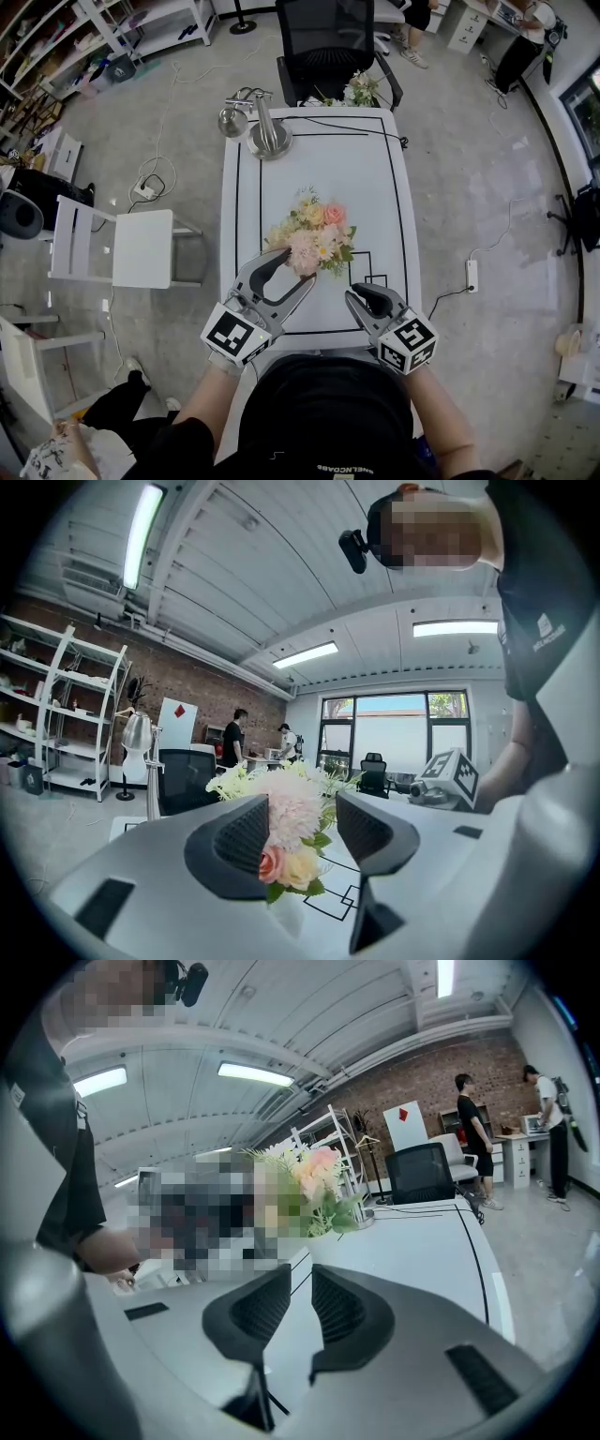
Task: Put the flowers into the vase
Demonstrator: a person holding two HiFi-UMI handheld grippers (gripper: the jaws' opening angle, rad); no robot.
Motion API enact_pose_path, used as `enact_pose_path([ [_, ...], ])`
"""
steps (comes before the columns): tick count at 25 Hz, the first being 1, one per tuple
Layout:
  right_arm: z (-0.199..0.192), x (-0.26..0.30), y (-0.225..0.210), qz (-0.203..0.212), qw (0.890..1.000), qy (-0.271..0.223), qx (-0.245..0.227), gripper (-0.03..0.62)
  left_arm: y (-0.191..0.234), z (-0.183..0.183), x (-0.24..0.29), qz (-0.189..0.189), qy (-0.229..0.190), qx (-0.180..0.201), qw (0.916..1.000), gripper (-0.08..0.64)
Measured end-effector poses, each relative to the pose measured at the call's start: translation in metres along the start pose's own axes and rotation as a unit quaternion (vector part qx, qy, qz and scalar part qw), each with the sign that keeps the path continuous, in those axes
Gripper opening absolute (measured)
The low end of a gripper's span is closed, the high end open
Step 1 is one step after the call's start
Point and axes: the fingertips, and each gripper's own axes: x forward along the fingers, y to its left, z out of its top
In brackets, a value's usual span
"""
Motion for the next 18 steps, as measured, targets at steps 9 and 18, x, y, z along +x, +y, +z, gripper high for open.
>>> enact_pose_path([
  [9, 0.003, -0.001, -0.002, -0.001, 1.0, -0.002, 0.001, 0.057, 0.0, 0.005, -0.005, 0.01, -0.003, 0.018, 0.9998, 0.244],
  [18, 0.016, -0.005, -0.012, -0.027, 0.999, -0.022, -0.012, 0.057, 0.005, 0.017, -0.012, 0.023, -0.016, 0.026, 0.9993, 0.244],
])
